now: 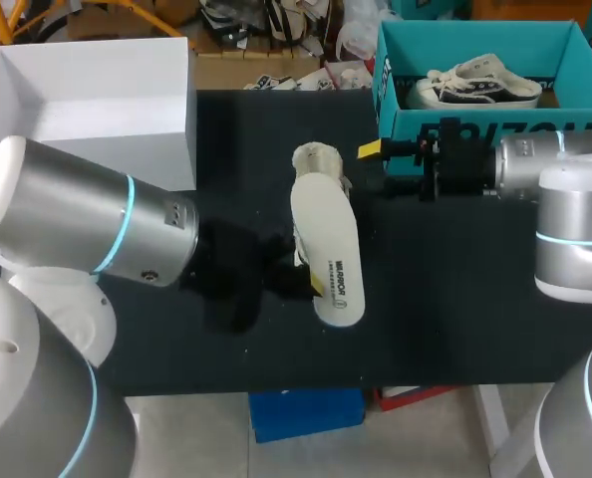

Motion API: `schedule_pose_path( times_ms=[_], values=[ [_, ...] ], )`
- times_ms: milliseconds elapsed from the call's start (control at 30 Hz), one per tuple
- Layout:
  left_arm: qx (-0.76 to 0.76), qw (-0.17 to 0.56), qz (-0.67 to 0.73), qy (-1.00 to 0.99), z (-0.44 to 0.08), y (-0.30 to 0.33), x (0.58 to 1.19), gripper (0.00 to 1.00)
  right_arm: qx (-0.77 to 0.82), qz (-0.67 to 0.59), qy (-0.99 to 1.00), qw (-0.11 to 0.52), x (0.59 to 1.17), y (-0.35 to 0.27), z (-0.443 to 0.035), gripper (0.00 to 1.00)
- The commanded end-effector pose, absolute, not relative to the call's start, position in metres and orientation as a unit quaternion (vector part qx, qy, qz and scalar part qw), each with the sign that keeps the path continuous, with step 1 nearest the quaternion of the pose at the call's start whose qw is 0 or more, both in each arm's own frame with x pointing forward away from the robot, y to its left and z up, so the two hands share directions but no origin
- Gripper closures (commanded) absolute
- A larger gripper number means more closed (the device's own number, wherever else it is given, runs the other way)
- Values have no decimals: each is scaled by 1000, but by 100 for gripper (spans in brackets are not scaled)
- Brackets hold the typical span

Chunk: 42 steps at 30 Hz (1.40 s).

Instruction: Take the shoe out of the shoebox, open the shoe tongue, remove and reinsert the insole, then place the shoe into the shoebox

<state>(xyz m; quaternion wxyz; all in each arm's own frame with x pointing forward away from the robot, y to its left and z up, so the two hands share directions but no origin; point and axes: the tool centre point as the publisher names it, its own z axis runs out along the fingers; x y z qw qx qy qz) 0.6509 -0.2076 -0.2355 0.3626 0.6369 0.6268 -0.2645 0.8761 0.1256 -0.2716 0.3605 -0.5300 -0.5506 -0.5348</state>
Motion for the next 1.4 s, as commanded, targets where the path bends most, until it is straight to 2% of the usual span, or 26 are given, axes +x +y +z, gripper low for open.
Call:
schedule_pose_path(
  times_ms=[33, 333, 967, 1400],
  values=[
    [633, 376, -274, 619, -238, -205, 650, 100, -531, -535, -550, 360, 876, 127, -272, 0],
    [649, 383, -258, 604, -258, -203, 650, 100, -531, -535, -550, 360, 876, 127, -272, 0],
    [603, 498, -298, 547, -294, -187, 694, 100, -531, -535, -550, 360, 876, 127, -272, 0],
    [609, 491, -289, 551, -302, -189, 740, 100, -531, -535, -550, 360, 876, 127, -272, 0]
  ],
)
